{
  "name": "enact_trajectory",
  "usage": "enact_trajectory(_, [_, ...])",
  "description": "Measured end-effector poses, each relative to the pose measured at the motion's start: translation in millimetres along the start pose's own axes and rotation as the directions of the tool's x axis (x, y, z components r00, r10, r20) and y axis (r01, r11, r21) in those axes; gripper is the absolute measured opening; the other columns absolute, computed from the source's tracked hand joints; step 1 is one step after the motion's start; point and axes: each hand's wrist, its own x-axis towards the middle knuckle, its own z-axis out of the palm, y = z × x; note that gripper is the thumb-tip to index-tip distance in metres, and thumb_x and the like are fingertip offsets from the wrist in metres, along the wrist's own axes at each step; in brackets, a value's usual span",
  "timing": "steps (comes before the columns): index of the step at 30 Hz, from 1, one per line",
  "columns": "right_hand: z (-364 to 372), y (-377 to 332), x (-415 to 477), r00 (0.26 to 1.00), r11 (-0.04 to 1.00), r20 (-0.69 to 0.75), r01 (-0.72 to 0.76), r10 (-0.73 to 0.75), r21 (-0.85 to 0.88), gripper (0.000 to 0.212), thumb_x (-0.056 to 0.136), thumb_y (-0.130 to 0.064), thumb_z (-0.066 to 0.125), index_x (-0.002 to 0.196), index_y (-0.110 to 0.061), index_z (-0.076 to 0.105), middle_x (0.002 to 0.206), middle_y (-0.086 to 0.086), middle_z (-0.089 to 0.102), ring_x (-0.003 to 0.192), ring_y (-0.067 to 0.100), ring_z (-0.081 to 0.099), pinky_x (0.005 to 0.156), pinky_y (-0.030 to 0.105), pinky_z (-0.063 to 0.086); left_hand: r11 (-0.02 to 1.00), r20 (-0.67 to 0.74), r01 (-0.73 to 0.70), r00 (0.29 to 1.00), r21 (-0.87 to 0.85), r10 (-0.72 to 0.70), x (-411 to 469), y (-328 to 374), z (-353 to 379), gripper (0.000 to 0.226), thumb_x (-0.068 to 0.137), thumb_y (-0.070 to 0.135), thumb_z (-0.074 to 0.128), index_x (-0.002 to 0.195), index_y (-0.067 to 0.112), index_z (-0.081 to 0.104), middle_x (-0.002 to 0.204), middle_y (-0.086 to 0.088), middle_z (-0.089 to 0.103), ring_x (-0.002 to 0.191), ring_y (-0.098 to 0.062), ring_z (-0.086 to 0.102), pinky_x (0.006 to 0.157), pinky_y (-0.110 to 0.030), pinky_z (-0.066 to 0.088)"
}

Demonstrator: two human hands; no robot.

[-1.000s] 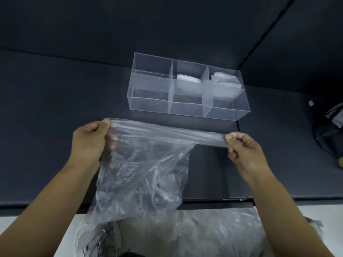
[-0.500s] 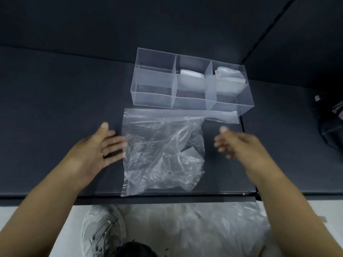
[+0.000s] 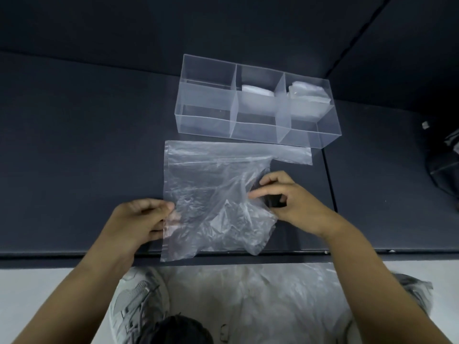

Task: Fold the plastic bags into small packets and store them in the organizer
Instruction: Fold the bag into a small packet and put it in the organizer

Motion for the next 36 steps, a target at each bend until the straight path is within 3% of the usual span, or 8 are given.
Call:
enact_trajectory(3, [-3,0,6,0.999,0.998,-0.034,0.016,-0.014,0.059,0.008,0.085,-0.021,0.07,0.09,-0.023,0.076,0.12,-0.009,0.048,0.11,0.002,0.048,0.091,0.011,0.036,0.999,-0.056,-0.009,0.998,-0.041,0.006,2,-1,-1,0.01,0.085,0.024,0.069,0.084,0.015,0.074,0.08,-0.005,0.074,0.074,-0.016,0.063,0.064,-0.027,0.053])
enact_trajectory(7, [-34,16,-16,0.996,0.933,-0.089,0.049,-0.018,0.358,0.022,0.084,-0.02,0.061,0.089,-0.001,0.069,0.121,0.004,0.058,0.114,0.012,0.056,0.1,0.025,0.043,0.993,-0.161,-0.093,0.984,-0.069,0.081,7,2,-6,0.011,0.088,0.017,0.065,0.079,0.013,0.071,0.057,0.006,0.068,0.044,0.001,0.057,0.042,-0.01,0.045])
enact_trajectory(11, [-57,32,-40,0.997,0.869,-0.08,0.044,-0.005,0.493,0.027,0.085,-0.019,0.056,0.086,0.008,0.057,0.113,0.011,0.06,0.11,0.022,0.055,0.1,0.04,0.041,0.979,-0.163,-0.152,0.978,-0.135,0.13,13,9,-7,0.011,0.088,0.01,0.065,0.078,0.011,0.069,0.068,0.002,0.071,0.067,-0.01,0.067,0.068,-0.023,0.058])
enact_trajectory(16, [-54,31,-54,0.972,0.939,-0.211,-0.024,0.103,0.344,0.014,0.075,-0.017,0.075,0.073,-0.015,0.061,0.08,0.001,0.07,0.077,0.01,0.064,0.071,0.015,0.049,0.982,-0.182,-0.15,0.975,-0.114,0.128,12,9,-3,0.011,0.084,0.023,0.07,0.077,0.014,0.07,0.077,0.003,0.073,0.087,-0.023,0.068,0.073,-0.021,0.055])
enact_trajectory(21, [-4,37,-56,0.592,0.968,-0.771,-0.071,0.236,0.242,0.029,0.082,-0.008,0.07,0.068,-0.019,0.048,0.059,0.009,0.062,0.048,0.011,0.059,0.052,0.017,0.048,0.997,0.158,0.022,0.987,-0.071,-0.01,-7,-8,-3,0.035,0.057,0.033,0.081,0.087,0.015,0.074,0.096,-0.009,0.074,0.086,-0.025,0.072,0.064,-0.031,0.059])
enact_trajectory(27, [24,49,-53,0.262,0.904,-0.865,-0.124,0.428,0.41,0.03,0.091,-0.029,0.061,0.07,-0.02,0.042,0.068,0.014,0.061,0.056,0.022,0.053,0.059,0.042,0.051,0.999,0.158,0.046,0.987,-0.019,-0.042,-13,-23,2,0.044,0.055,0.023,0.078,0.097,0.014,0.07,0.09,-0.007,0.075,0.081,-0.02,0.073,0.055,-0.022,0.055])
enact_trajectory(31, [15,51,-58,0.458,0.81,-0.714,-0.022,0.529,0.586,0.012,0.093,-0.015,0.061,0.094,-0.018,0.049,0.078,0.011,0.068,0.061,0.013,0.068,0.057,0.024,0.053,1.0,0.139,-0.011,0.99,0.0,0.011,-17,-24,5,0.033,0.058,0.025,0.076,0.091,0.021,0.071,0.089,-0.005,0.075,0.079,-0.02,0.073,0.055,-0.023,0.055])
enact_trajectory(36, [-13,55,-73,0.805,0.277,-0.269,0.136,0.529,0.951,0.029,0.094,-0.013,0.051,0.123,-0.013,0.046,0.119,0.019,0.065,0.104,0.031,0.067,0.081,0.038,0.057,0.997,0.121,-0.044,0.992,0.059,0.037,-25,-23,3,0.038,0.063,0.023,0.08,0.099,0.025,0.066,0.09,0.001,0.075,0.079,-0.019,0.073,0.071,-0.034,0.054])
